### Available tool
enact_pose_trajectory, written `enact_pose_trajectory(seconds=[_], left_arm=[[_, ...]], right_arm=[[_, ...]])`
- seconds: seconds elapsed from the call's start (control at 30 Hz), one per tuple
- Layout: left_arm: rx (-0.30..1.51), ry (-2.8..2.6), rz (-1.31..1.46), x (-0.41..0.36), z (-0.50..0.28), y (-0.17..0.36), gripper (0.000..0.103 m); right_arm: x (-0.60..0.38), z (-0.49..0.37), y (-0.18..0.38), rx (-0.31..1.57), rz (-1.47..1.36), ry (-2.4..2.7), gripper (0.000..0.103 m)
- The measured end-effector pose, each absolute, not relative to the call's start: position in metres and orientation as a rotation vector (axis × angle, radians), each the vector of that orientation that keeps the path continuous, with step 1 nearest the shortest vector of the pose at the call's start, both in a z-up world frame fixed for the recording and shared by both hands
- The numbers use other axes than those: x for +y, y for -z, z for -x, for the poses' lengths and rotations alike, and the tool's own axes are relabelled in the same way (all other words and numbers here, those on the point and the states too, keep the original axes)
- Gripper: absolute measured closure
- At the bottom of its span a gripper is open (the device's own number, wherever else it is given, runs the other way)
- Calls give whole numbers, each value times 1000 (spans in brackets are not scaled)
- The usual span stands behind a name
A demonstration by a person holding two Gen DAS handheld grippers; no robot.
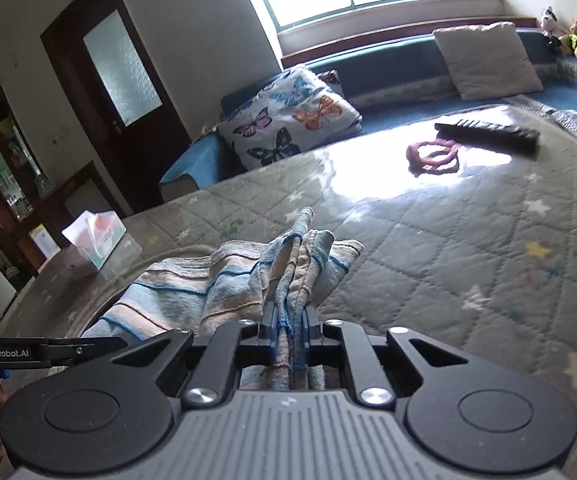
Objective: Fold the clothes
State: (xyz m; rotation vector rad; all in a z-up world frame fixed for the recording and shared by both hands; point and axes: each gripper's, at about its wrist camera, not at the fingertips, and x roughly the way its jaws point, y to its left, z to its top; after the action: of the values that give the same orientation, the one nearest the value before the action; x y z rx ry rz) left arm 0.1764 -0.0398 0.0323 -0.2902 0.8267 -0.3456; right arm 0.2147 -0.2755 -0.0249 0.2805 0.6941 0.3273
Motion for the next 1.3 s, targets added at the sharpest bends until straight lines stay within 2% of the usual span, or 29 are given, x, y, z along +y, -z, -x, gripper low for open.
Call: enact_pose_trajectory(seconds=[0.6,1.3], left_arm=[[824,471,130,-159,-213,-40,94],[882,461,40,-190,-232,-9,93]], right_arm=[[-360,-213,-4,636,-228,-140,93],[-398,-235,43,710,-266,-52,92]])
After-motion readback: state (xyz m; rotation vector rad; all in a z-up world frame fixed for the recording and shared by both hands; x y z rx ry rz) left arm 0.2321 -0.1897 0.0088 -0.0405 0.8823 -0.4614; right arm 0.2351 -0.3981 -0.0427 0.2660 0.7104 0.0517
